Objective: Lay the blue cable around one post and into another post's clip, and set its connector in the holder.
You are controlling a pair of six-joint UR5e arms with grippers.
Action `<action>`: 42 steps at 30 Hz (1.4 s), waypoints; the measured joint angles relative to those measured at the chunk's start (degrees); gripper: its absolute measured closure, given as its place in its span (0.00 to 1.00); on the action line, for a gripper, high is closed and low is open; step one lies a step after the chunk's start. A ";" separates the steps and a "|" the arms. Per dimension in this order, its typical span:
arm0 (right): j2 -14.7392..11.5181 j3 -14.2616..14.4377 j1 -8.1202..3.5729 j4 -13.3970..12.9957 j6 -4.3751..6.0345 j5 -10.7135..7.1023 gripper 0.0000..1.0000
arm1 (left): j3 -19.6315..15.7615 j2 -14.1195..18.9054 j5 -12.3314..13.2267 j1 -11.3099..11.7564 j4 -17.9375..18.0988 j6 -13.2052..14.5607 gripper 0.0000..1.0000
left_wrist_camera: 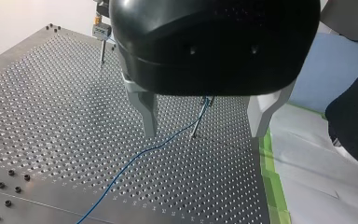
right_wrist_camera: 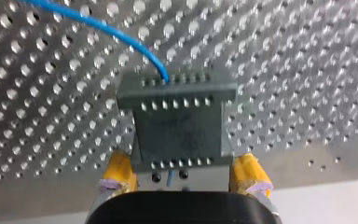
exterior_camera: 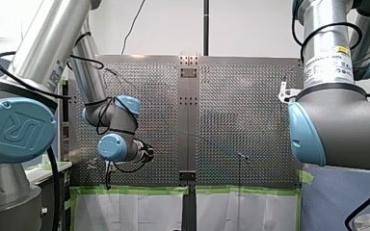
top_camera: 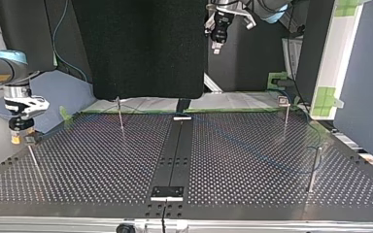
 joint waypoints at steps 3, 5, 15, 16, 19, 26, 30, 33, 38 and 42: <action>-0.01 0.00 -0.19 0.64 0.70 1.50 0.00 | -0.01 0.00 0.01 0.00 0.01 0.00 0.05; 0.00 0.01 -0.39 1.48 0.98 2.64 0.00 | -0.01 -0.01 0.01 0.00 0.02 0.00 0.05; -0.13 2.16 -1.41 5.24 1.40 7.54 0.00 | -0.01 0.00 0.01 -0.14 0.03 0.00 0.05; -0.22 2.58 -1.38 5.07 1.56 7.98 0.00 | -0.01 0.00 0.02 -0.15 0.03 0.00 0.05; -0.81 4.05 -1.07 3.98 1.94 9.49 0.00 | -0.01 0.01 0.05 -0.21 0.04 0.00 0.05; -4.12 7.90 0.26 0.27 1.36 13.35 0.00 | -0.01 0.01 0.14 -0.50 0.04 -0.23 0.05; -5.02 9.89 1.80 -1.72 0.36 15.34 0.00 | -0.01 0.01 1.15 -0.63 -0.19 -0.36 0.05; -5.18 11.36 3.19 -3.19 0.01 16.81 0.00 | 0.02 0.02 1.89 -0.69 -0.37 -0.48 0.05; -5.23 13.82 5.63 -5.11 -0.58 19.28 0.00 | 0.00 0.02 2.30 -0.77 -0.44 -1.04 0.05; -5.25 15.91 7.73 -5.51 -1.22 21.37 0.00 | -0.01 0.01 2.34 -0.78 -0.56 -1.34 0.05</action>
